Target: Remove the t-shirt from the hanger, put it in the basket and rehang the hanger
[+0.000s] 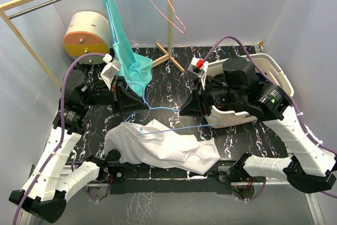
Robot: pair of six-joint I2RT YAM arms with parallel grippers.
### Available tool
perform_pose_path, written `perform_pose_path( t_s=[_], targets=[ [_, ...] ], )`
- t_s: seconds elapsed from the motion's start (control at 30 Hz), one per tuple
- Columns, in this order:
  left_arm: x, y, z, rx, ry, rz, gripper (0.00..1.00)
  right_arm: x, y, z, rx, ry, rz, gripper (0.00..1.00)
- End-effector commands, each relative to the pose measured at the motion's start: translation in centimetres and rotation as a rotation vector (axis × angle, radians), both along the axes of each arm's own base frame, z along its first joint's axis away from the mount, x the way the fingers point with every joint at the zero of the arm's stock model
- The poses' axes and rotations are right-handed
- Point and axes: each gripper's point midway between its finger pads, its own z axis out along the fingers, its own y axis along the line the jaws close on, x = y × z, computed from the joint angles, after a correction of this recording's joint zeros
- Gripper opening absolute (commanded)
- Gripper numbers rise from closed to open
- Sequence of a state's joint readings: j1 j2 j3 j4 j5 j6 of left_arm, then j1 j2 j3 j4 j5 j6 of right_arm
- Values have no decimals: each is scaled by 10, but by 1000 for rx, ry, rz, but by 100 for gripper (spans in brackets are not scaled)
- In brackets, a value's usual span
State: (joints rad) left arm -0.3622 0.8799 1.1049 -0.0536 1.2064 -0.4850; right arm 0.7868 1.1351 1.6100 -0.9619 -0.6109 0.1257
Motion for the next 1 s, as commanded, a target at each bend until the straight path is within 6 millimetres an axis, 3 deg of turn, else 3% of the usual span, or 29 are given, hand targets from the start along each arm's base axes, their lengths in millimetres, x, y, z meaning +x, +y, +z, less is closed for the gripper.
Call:
perform_pose_path(
  t_s=[0.0,0.1,0.3,0.43,0.57,0.77,0.97],
  targets=[
    [1,1,10,-18,-44,24,0,-6,-4,11,46,-41,10,17],
    [7,-1,11,-23,-37,44,0,-5,-9,0,16,-21,-23,9],
    [14,-3,13,-37,-31,65,1,-6,-22,-15,-17,-4,-83,8],
    [24,-2,10,-25,-8,127,44,-3,-34,-8,-12,-25,-165,8],
    [41,5,3,21,-12,272,63,-3,-50,5,0,-43,-246,8],
    [74,38,2,93,-47,613,65,10,-73,13,-14,-58,-414,8],
    [77,71,0,50,-82,835,64,54,-70,12,-28,-92,-587,8]
  ],
)
